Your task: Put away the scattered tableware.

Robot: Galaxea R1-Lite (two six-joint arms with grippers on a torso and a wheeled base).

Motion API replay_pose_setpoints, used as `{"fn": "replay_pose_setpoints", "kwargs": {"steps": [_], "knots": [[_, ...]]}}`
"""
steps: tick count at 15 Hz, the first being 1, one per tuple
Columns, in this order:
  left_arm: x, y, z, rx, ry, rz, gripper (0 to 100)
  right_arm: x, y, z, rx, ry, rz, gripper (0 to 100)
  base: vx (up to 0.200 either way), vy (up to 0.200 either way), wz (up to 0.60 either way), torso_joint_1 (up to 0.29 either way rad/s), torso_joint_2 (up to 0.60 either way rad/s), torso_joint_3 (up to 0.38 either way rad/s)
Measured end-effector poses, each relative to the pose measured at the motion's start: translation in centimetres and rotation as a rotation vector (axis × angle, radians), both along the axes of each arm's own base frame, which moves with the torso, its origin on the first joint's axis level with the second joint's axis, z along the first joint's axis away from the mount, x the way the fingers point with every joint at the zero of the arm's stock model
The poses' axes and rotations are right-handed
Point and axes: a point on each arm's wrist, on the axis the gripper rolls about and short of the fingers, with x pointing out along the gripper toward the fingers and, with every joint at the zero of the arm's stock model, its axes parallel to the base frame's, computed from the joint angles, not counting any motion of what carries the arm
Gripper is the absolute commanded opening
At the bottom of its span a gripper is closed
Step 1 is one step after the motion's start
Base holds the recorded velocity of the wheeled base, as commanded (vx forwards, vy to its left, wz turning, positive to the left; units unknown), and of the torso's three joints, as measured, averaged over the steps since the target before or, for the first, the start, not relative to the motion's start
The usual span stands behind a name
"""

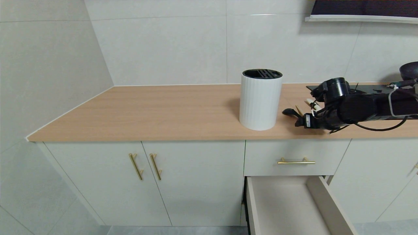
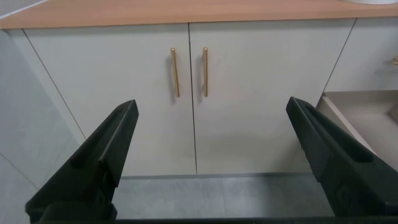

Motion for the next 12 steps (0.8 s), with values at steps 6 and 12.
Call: {"fn": "replay_pose_setpoints", "kwargs": {"steps": [6, 12], "knots": [[0.00, 0.00, 0.00, 0.000, 0.000, 0.000, 100, 0.20, -0.09, -0.37, -0.002, 0.009, -0.002, 0, 0.000, 0.000, 0.00, 0.000, 0.00, 0.000], [0.00, 0.00, 0.00, 0.000, 0.000, 0.000, 100, -0.06, -0.43, 0.13, -0.002, 0.002, -0.012, 0, 0.000, 0.000, 0.00, 0.000, 0.00, 0.000]]}}
